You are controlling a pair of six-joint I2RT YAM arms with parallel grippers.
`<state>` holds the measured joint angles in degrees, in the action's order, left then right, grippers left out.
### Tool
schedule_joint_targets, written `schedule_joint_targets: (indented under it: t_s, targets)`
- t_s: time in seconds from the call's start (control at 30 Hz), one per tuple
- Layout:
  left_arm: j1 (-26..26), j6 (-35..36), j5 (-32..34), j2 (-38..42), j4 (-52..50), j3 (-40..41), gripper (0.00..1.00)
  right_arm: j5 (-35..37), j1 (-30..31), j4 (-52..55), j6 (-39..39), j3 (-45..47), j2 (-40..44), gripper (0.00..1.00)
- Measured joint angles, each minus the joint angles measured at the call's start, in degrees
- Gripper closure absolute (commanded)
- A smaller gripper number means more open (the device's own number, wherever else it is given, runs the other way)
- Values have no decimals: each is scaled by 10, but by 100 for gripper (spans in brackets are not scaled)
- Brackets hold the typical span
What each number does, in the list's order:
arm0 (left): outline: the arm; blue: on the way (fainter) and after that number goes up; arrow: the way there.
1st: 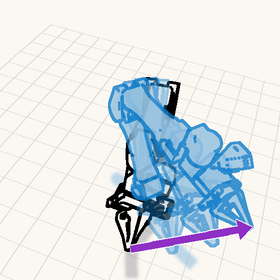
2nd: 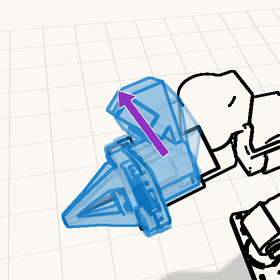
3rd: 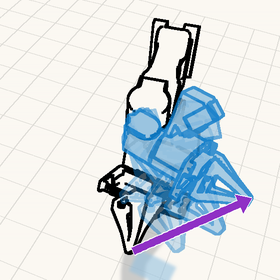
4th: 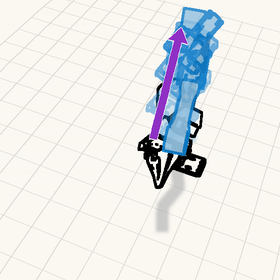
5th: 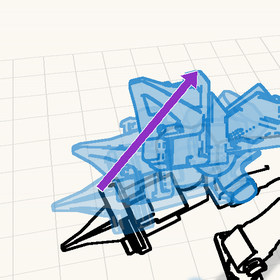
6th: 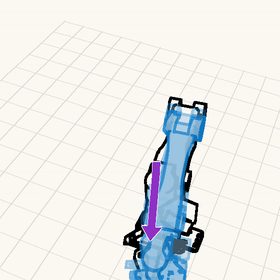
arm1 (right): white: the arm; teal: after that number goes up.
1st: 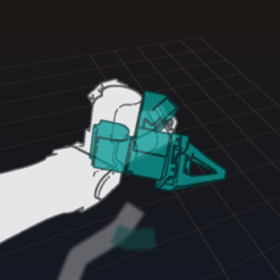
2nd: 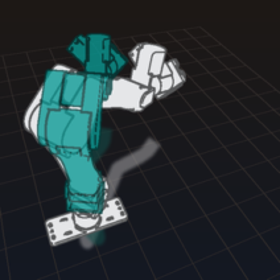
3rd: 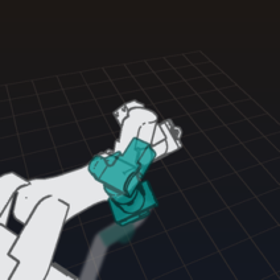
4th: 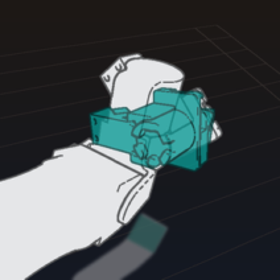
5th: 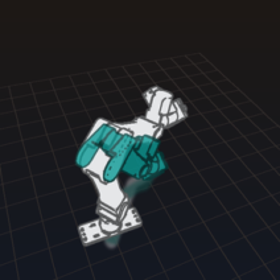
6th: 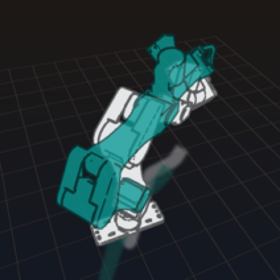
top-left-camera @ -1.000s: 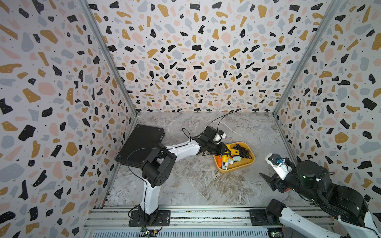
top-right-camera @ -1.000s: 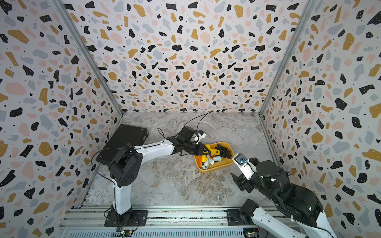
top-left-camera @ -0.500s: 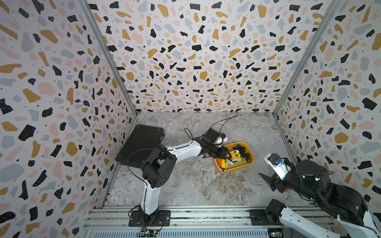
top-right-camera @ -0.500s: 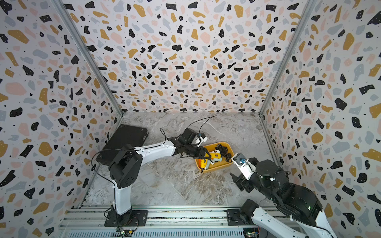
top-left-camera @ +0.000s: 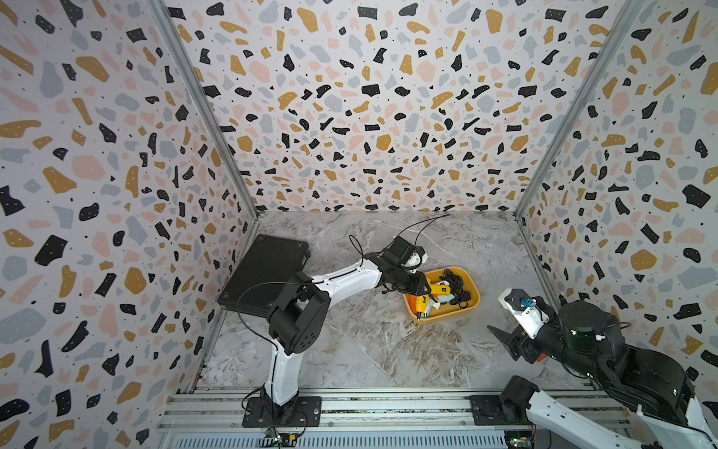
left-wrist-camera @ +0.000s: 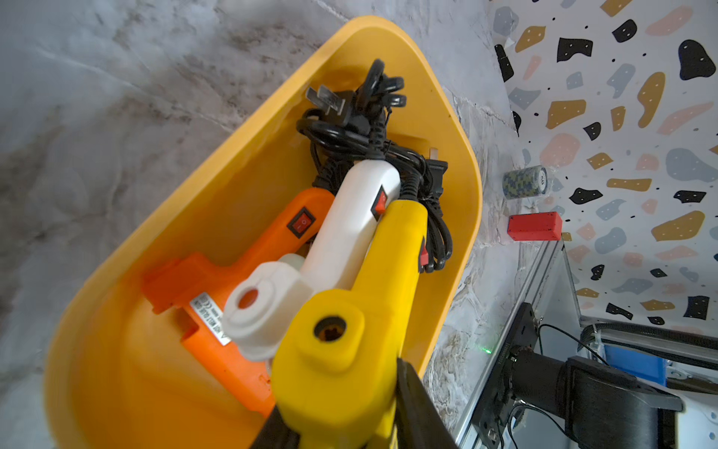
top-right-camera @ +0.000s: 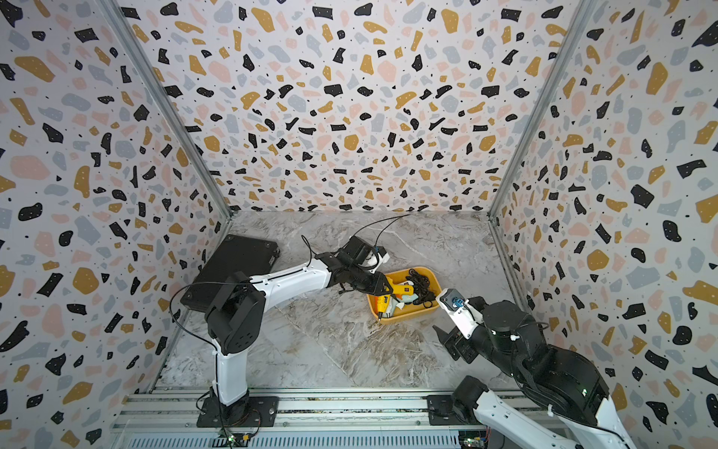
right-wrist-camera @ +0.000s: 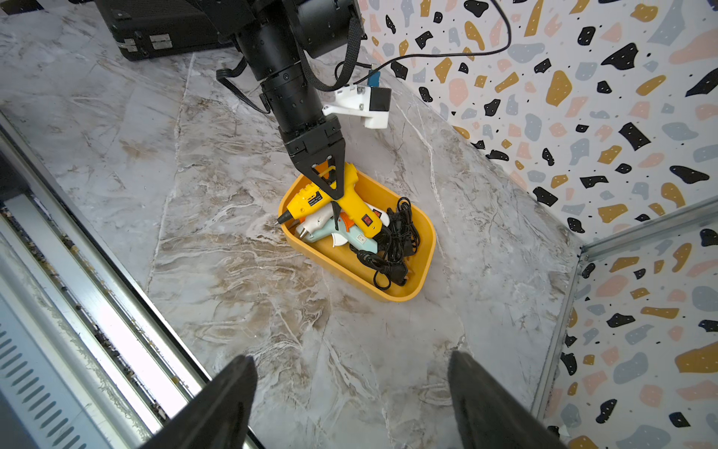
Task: Put the hot melt glue gun into the storage box
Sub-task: Place the hot melt adhesive gun in the storage box.
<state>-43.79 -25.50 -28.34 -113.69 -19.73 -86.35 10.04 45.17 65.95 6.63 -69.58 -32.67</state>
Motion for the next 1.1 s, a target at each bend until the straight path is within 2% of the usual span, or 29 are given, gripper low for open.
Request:
schedule_joint_targets:
  t_s: [0.37,0.9,1.03,1.1]
  targets:
    - [0,26,21,-5,-12,-15,77,-3,0,0,0,0,0,17]
    - [-5,60,73,-5,27,-10,76,-7,0,0,2,0,-9,18]
    - [-5,67,77,-4,35,-5,69,-9,0,0,2,0,-9,18]
    - [-5,69,78,-4,37,-3,61,-9,0,0,2,0,-9,18]
